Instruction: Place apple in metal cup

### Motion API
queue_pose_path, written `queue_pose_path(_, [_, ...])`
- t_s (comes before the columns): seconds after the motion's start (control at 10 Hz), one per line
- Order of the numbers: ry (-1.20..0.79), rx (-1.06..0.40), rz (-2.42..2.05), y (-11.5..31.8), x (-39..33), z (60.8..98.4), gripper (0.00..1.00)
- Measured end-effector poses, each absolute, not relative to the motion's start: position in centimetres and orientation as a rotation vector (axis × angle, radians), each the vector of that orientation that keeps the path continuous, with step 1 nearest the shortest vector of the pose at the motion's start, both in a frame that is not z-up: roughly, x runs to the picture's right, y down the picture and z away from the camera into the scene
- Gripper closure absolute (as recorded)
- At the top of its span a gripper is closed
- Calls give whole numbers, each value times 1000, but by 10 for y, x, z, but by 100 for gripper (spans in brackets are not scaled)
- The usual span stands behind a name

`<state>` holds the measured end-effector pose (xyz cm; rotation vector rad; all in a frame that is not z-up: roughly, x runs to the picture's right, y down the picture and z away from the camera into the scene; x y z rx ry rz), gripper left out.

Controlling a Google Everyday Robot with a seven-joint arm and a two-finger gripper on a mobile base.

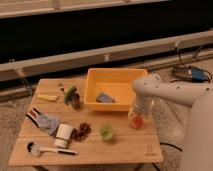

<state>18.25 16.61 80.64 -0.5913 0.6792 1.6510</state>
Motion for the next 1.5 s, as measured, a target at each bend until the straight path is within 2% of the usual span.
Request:
queue_pose_path(1.2, [685,-632,1608,187,187,841,37])
queue_pose_path(1.4, [688,-634,1614,188,187,842,52])
queue_pose_path(1.5, [684,-639,1628,186,188,841,65])
